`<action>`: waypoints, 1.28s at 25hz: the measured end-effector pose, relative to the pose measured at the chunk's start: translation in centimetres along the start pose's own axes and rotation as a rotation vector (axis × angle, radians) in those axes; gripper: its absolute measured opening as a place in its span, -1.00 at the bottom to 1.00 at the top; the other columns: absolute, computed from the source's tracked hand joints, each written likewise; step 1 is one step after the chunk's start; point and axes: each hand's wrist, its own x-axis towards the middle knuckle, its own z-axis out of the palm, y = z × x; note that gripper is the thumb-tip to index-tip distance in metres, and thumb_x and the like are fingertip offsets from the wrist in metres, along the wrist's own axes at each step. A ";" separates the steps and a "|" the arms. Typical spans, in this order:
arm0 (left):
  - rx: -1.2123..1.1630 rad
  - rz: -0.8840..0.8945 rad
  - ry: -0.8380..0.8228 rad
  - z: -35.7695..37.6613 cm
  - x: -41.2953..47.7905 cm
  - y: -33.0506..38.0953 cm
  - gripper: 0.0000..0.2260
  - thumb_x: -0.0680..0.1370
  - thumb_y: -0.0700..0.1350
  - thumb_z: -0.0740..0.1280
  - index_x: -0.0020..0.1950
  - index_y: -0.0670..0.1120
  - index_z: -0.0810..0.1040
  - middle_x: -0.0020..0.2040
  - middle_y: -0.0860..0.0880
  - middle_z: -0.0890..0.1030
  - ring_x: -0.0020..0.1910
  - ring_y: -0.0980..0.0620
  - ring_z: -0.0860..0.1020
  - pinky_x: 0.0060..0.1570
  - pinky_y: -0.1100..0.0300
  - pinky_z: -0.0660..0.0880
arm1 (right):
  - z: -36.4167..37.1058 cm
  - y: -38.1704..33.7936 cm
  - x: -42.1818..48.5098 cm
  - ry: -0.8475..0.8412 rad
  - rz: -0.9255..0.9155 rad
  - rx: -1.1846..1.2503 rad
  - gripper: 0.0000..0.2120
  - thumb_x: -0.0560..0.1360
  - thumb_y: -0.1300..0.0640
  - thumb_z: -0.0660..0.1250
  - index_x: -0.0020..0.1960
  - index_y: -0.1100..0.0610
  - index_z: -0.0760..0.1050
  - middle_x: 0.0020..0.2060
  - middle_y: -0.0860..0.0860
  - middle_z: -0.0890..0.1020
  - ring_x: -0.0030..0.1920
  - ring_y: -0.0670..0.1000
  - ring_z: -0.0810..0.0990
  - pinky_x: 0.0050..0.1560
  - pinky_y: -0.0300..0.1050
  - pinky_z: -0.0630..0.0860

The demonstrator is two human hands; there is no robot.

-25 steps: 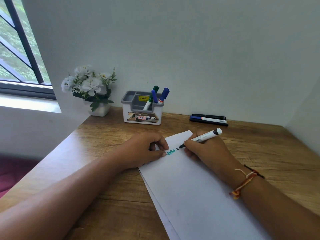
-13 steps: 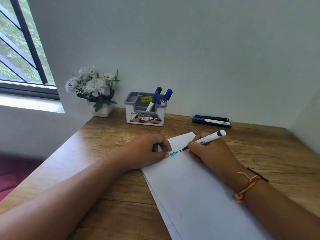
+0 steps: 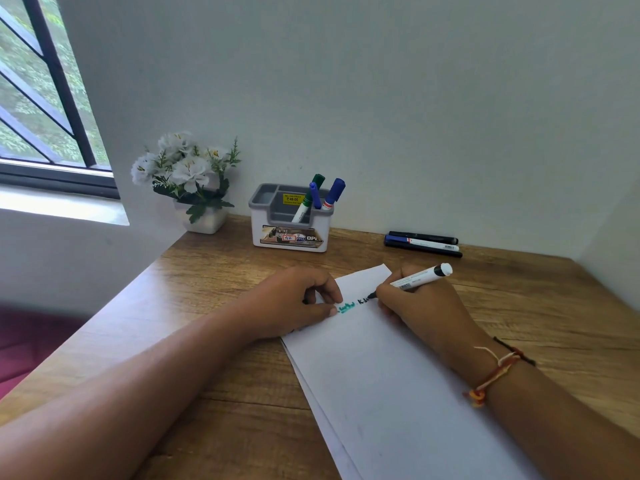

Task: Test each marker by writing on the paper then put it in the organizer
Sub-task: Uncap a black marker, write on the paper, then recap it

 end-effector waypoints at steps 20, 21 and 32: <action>-0.007 -0.003 -0.003 0.0 0.0 -0.1 -0.88 0.56 0.01 0.40 0.08 0.20 0.58 0.08 0.25 0.61 -0.01 0.08 0.56 0.04 0.14 0.61 | -0.1 -0.6 -0.3 0.019 0.009 -0.014 -0.86 0.42 0.11 0.38 -0.31 0.08 0.54 -0.49 -0.06 0.62 -0.50 -0.18 0.49 -0.36 -0.24 0.36; -0.008 -0.003 -0.004 0.0 0.0 -0.1 -0.88 0.56 0.01 0.40 0.08 0.20 0.58 0.08 0.25 0.61 -0.01 0.07 0.56 0.04 0.14 0.61 | -0.1 -0.6 -0.2 0.019 0.017 -0.021 -0.87 0.42 0.10 0.38 -0.29 0.09 0.55 -0.49 -0.06 0.62 -0.51 -0.20 0.49 -0.37 -0.24 0.36; -0.016 -0.005 -0.001 0.0 0.0 0.0 -0.88 0.56 0.01 0.40 0.08 0.20 0.58 0.07 0.25 0.60 -0.03 0.08 0.55 0.05 0.14 0.61 | 0.0 -0.4 0.1 0.040 0.067 -0.011 -0.88 0.44 0.08 0.38 -0.20 0.12 0.59 -0.54 -0.10 0.61 -0.55 -0.23 0.51 -0.37 -0.23 0.36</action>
